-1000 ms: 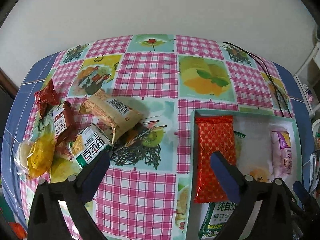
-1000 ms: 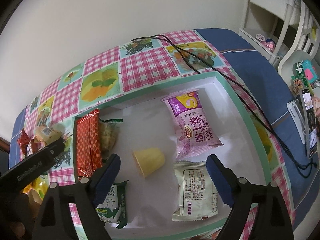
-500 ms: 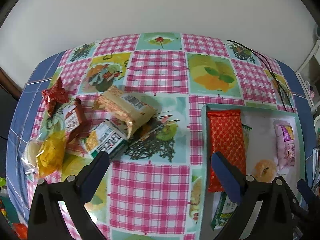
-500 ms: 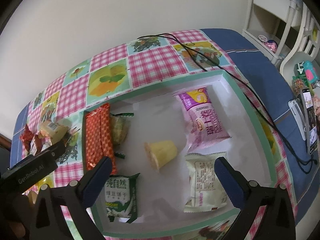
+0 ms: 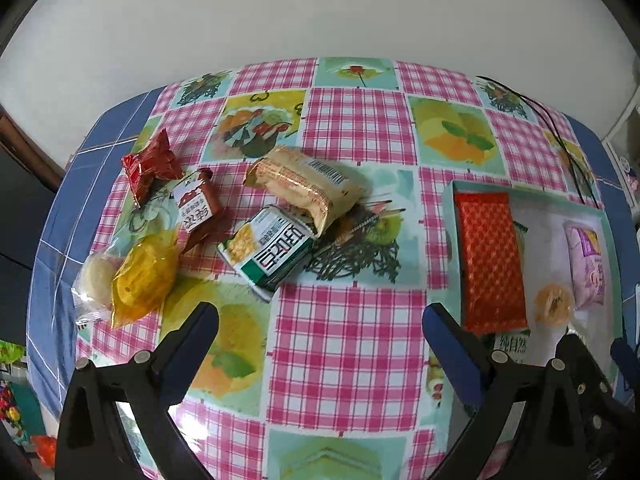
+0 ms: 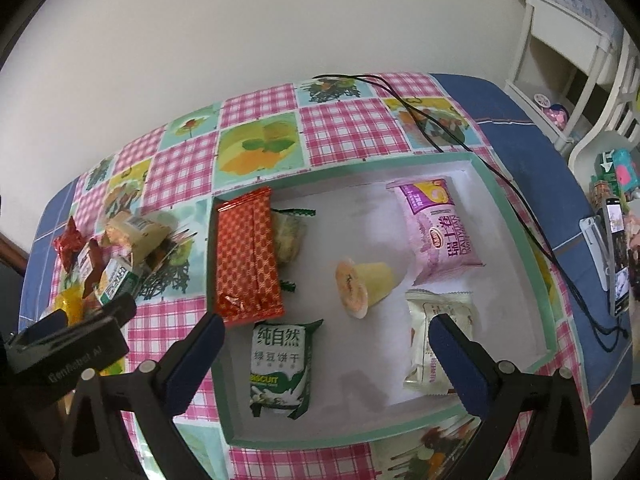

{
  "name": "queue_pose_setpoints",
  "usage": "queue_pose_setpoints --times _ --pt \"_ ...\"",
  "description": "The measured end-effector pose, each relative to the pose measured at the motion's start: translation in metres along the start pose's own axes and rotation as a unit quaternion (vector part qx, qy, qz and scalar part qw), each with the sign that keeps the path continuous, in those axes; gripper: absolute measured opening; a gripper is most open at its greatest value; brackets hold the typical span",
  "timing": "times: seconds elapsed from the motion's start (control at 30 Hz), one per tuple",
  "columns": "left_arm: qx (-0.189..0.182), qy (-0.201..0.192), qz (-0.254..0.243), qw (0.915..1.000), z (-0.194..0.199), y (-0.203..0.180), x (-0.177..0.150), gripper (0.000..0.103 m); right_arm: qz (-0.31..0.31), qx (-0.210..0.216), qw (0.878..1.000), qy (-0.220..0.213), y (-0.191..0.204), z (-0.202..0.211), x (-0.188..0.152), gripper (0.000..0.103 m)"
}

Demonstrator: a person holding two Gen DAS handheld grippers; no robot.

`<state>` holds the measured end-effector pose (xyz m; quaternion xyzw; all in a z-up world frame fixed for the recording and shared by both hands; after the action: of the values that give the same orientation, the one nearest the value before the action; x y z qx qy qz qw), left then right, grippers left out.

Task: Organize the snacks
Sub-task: 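Move both open tools back from the tray to the snack pile, then grasp the clear-wrapped white bun with the left tool while the right tool grasps the yellow translucent pack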

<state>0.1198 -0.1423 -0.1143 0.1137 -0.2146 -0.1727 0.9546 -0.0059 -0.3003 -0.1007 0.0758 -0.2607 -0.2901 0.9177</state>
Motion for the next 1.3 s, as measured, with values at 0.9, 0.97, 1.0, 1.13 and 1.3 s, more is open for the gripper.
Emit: queue_pose_setpoints --times 0.9,0.97,1.0,1.13,1.3 --pt "0.037 0.047 0.133 0.9893 -0.053 0.176 -0.012 0.102 0.06 0.063 0.995 0.051 0.137 -0.061 -0.031 0.103" --pt "0.037 0.053 0.147 0.9871 -0.058 0.189 -0.014 0.102 0.059 0.07 0.995 0.05 0.144 -0.064 -0.032 0.103" --pt "0.036 0.056 0.153 0.986 -0.06 0.195 -0.014 0.102 0.058 0.073 0.994 0.05 0.147 -0.066 -0.032 0.103" --pt "0.035 0.067 0.181 0.9805 -0.072 0.222 -0.019 0.101 0.053 0.079 0.994 0.043 0.159 -0.071 -0.032 0.103" --pt "0.028 0.077 0.205 0.9754 -0.086 0.242 -0.022 0.101 0.054 0.095 0.994 0.026 0.181 -0.071 -0.025 0.103"
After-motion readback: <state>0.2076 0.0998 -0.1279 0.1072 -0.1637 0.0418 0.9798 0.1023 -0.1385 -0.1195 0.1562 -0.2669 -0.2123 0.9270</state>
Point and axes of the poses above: each gripper's, at about its wrist camera, not at the fingertips, and z roughly against the way its jaws point, y to its left, x to its top, the point moved 10 cm from there along -z, roughly the way its jaws point, and after that the axes turned 14 degrees about x, right-handed, at the moved point
